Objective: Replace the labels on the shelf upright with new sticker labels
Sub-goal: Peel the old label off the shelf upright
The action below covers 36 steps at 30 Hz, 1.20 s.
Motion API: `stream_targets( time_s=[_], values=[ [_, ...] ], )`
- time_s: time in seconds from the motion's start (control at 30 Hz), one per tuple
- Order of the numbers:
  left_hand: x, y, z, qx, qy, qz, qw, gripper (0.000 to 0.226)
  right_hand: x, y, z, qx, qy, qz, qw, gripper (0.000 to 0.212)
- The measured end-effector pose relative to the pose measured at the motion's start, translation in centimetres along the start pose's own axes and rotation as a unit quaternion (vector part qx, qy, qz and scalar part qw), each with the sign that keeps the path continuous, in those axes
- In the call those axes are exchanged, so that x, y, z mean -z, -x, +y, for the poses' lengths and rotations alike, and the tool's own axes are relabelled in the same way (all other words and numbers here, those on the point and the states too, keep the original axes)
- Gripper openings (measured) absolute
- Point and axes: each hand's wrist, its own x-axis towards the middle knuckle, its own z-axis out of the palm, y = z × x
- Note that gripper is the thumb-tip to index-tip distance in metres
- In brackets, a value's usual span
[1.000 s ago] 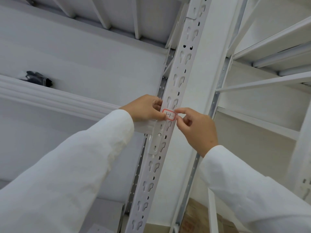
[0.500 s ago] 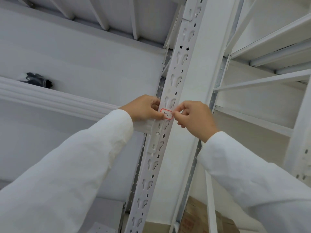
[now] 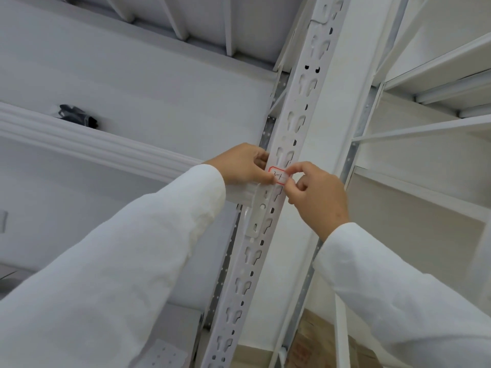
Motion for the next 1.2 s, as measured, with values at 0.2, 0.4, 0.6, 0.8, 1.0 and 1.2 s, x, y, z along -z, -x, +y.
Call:
stream_targets(
  time_s=[0.2,0.4,0.6,0.8,1.0,1.2],
  values=[
    [-0.1,0.1,-0.2,0.003,-0.001,-0.002,1.0,0.02,2.7,-1.8,-1.0,-0.015,-0.008,-0.061,0.998,0.01],
    [-0.2,0.1,-0.1,0.004,0.006,-0.001,1.0,0.02,2.3,-1.3,-0.3,0.013,0.037,-0.04,0.998,0.014],
    [-0.1,-0.1,-0.3,0.005,0.004,0.003,1.0,0.027,0.7,-0.7,-0.3,0.009,0.035,-0.006,0.999,0.008],
    [-0.2,0.1,-0.2,0.002,0.016,-0.006,1.0,0.029,-0.7,0.9,-1.5,0.028,0.057,-0.106,0.992,0.006],
    [-0.1,-0.1,-0.3,0.003,0.014,-0.007,1.0,0.029,0.0,-0.1,0.1,-0.009,-0.021,0.077,0.997,0.007],
    [-0.2,0.0,-0.3,0.002,0.017,-0.002,1.0,0.032,-0.2,0.0,0.6,0.008,0.045,0.059,0.997,0.01]
  ],
)
